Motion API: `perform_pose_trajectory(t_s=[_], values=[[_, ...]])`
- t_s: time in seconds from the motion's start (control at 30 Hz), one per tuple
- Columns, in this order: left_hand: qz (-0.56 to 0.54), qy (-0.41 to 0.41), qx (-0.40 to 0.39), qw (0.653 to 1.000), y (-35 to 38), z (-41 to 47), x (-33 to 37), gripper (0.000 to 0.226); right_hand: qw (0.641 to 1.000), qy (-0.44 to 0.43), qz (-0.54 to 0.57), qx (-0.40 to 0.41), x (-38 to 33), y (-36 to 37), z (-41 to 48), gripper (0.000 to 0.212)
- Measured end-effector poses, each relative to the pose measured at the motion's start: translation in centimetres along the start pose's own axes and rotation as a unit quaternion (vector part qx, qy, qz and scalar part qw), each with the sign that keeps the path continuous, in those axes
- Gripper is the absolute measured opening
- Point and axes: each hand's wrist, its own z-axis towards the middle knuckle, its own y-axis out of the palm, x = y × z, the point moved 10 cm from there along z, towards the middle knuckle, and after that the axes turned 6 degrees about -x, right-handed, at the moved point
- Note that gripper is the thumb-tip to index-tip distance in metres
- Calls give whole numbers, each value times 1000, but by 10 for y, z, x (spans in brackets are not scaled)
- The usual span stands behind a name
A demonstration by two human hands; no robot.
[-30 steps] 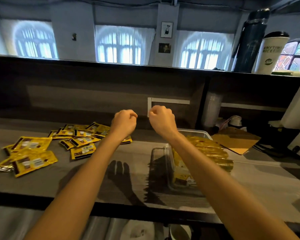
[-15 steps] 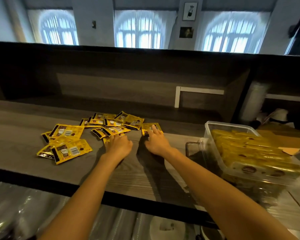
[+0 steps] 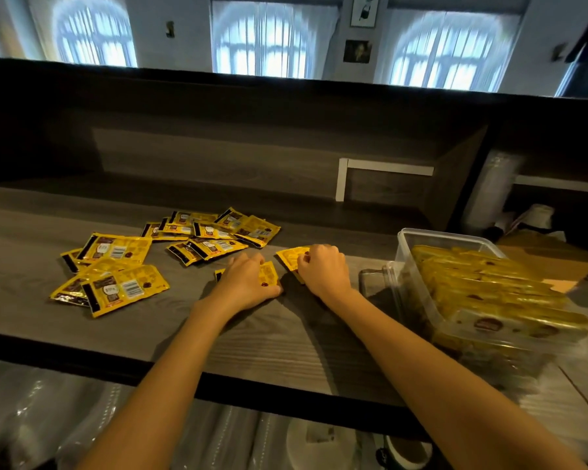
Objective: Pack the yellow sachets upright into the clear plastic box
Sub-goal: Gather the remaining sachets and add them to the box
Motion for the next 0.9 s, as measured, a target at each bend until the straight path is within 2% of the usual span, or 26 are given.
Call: perform_pose_trajectory(t_s=[0.03, 0.1, 0.17, 0.2, 0.33, 0.4, 0.53, 0.63, 0.73, 0.9], values=[[26, -2, -14, 1000, 4, 0, -1, 71, 1000, -9, -15, -16, -1, 5, 1, 27], [50, 5, -40, 998, 7, -1, -3, 78, 996, -8, -66, -64, 1, 18, 0, 47], [68, 19, -56, 996, 5, -3, -1, 74, 988, 2, -117, -100, 6, 24, 0, 62], [78, 27, -61, 995, 3, -5, 1, 71, 985, 3, -130, -110, 6, 24, 1, 63], [145, 48, -56, 987, 4, -15, 14, 49, 975, -42, -175, -131, -8, 18, -2, 45], [160, 48, -30, 985, 4, -17, 14, 48, 967, -66, -214, -125, -16, 16, -9, 37], [136, 49, 34, 989, -7, -21, 14, 28, 964, -62, -245, -87, -12, 5, -19, 28], [60, 33, 99, 993, -28, -26, 18, 19, 976, -50, -199, -65, -13, -14, -21, 24], [-20, 29, 147, 989, -51, -33, 29, 14, 997, -27, -70, -21, -16, -44, -17, 24], [-108, 45, 223, 968, -90, -47, 63, 12, 994, -3, 99, 55, -12, -99, -11, 20]])
